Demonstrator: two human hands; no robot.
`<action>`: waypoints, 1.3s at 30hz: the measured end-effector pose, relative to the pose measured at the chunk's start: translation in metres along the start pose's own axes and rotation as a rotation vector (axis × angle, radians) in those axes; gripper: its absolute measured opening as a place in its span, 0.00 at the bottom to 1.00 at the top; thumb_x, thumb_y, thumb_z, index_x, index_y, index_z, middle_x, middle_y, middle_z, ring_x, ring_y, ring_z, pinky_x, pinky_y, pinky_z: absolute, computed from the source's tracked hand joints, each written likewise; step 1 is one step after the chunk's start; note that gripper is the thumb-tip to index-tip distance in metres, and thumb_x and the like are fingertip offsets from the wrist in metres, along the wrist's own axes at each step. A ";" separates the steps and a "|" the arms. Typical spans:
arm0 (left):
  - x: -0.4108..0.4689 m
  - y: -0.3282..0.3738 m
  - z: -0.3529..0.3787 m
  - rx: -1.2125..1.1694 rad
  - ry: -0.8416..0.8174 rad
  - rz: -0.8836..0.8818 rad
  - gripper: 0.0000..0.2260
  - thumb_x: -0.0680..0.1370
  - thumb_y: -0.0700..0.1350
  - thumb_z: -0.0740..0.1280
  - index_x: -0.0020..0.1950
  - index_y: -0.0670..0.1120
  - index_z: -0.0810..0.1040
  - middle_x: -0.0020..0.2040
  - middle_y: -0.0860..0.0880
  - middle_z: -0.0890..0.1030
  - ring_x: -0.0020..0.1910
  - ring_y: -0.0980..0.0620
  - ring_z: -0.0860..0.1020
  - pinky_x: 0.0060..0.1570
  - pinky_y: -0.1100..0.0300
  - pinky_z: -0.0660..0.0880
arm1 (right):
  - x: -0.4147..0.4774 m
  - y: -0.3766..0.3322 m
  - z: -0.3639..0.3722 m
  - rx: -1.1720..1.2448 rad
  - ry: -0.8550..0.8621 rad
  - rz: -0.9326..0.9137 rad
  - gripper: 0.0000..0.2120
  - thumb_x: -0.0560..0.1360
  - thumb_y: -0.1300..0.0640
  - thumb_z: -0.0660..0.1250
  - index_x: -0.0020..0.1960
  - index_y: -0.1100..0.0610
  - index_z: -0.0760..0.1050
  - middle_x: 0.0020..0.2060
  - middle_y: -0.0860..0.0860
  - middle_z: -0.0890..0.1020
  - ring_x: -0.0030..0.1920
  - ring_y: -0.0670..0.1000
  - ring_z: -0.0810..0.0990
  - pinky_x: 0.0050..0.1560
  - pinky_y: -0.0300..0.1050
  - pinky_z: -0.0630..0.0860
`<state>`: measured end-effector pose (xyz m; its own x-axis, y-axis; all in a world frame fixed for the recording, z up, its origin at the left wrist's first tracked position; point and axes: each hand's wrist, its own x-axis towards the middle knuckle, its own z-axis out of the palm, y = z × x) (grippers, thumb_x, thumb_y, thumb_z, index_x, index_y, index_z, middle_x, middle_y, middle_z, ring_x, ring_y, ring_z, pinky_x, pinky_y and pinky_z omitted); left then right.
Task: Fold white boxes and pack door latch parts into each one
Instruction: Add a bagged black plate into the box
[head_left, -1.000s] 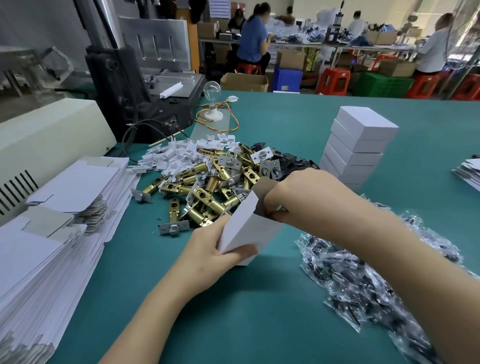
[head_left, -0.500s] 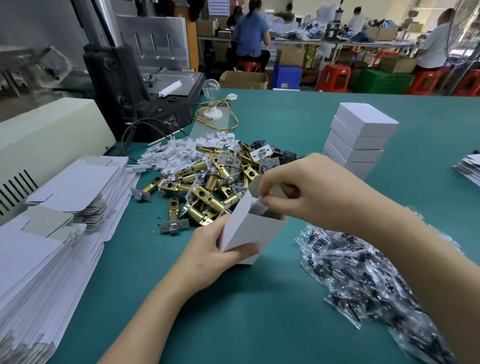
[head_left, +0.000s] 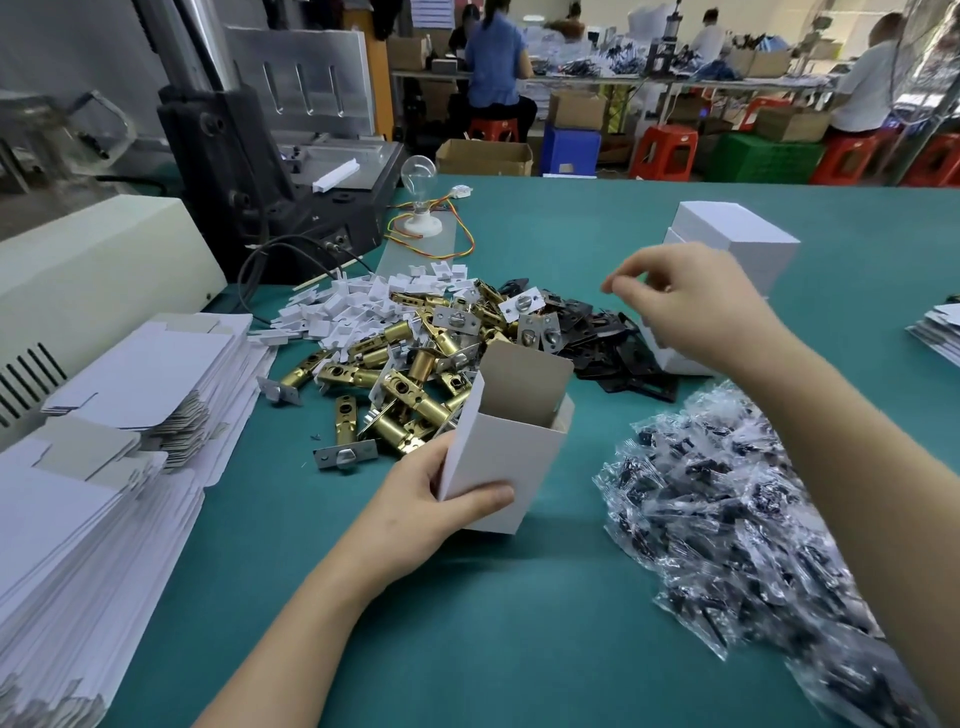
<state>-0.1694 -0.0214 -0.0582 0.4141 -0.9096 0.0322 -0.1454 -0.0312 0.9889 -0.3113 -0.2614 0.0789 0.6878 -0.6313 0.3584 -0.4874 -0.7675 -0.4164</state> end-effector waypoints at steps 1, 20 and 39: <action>0.000 0.000 0.000 -0.004 -0.001 -0.003 0.20 0.69 0.60 0.77 0.60 0.66 0.81 0.59 0.56 0.85 0.59 0.56 0.83 0.53 0.63 0.80 | 0.006 0.012 0.008 -0.133 -0.073 0.052 0.09 0.81 0.52 0.66 0.55 0.50 0.85 0.41 0.46 0.86 0.39 0.50 0.81 0.47 0.48 0.80; 0.000 0.003 0.001 0.012 0.009 -0.018 0.21 0.68 0.61 0.77 0.60 0.64 0.81 0.58 0.57 0.85 0.58 0.57 0.83 0.55 0.62 0.81 | 0.012 0.069 0.081 -0.453 -0.212 0.133 0.10 0.75 0.65 0.67 0.56 0.61 0.73 0.50 0.62 0.81 0.47 0.64 0.80 0.42 0.54 0.75; 0.000 0.003 0.001 0.015 0.001 -0.031 0.21 0.68 0.62 0.77 0.60 0.68 0.80 0.58 0.58 0.85 0.57 0.58 0.83 0.52 0.66 0.79 | 0.018 0.078 0.085 -0.556 -0.242 0.089 0.07 0.75 0.67 0.64 0.52 0.62 0.70 0.46 0.61 0.80 0.42 0.61 0.76 0.39 0.50 0.72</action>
<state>-0.1705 -0.0220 -0.0551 0.4198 -0.9076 0.0021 -0.1458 -0.0651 0.9872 -0.2916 -0.3234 -0.0183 0.7024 -0.7024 0.1150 -0.7115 -0.6975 0.0857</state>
